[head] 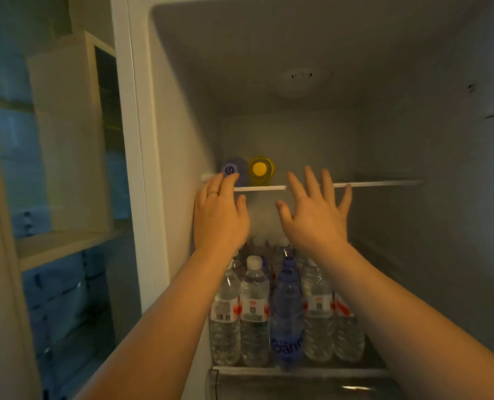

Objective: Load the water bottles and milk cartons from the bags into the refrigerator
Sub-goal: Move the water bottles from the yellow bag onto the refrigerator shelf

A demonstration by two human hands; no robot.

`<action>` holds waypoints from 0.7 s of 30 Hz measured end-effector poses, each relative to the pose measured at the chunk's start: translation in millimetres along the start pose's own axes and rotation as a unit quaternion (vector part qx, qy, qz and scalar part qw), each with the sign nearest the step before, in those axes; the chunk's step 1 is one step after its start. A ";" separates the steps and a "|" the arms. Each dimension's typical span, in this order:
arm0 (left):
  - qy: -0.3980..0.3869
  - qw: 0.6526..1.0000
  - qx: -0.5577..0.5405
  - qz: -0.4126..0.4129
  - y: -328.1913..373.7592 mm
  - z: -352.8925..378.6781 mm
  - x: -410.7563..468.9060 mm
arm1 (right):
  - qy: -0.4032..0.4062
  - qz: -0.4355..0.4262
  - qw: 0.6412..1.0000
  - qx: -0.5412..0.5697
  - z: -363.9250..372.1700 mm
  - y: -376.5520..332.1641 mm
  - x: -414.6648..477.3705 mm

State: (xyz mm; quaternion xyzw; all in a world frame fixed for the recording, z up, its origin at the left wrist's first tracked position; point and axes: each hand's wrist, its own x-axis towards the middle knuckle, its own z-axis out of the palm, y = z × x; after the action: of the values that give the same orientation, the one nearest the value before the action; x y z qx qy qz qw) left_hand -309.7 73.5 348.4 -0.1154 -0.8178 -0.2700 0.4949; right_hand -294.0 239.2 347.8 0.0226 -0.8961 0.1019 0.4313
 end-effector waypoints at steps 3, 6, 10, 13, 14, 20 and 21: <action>-0.054 0.999 0.001 0.005 -5.1 -2.6 -38.1 | -0.013 0.009 1.000 -0.008 -3.3 0.7 -33.6; -0.110 0.994 -0.016 0.018 -7.2 -11.1 -72.9 | -0.019 0.020 1.000 -0.009 -6.2 3.8 -66.0; -0.197 0.980 -0.010 0.023 -16.5 -16.1 -118.1 | -0.023 0.030 0.999 0.008 -5.1 6.6 -117.3; -0.245 0.969 -0.018 0.037 -26.3 -16.4 -159.6 | -0.027 0.023 0.999 0.022 0.5 13.3 -157.9; -0.258 0.965 -0.025 0.043 -28.7 -16.5 -173.9 | -0.028 0.026 0.999 0.031 2.5 17.0 -171.1; -0.318 0.946 -0.056 0.010 -36.7 -16.0 -260.7 | -0.037 0.040 0.996 0.065 17.0 34.9 -251.0; -0.323 0.944 -0.072 0.009 -38.0 -14.6 -274.4 | -0.046 0.044 0.995 0.075 20.5 36.8 -262.4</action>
State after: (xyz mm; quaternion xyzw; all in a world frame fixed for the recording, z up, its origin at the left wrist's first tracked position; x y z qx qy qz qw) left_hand -183.5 55.4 102.1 -0.2386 -0.9112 -0.2719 0.1971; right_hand -150.0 258.6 125.3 0.0201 -0.9049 0.1862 0.3823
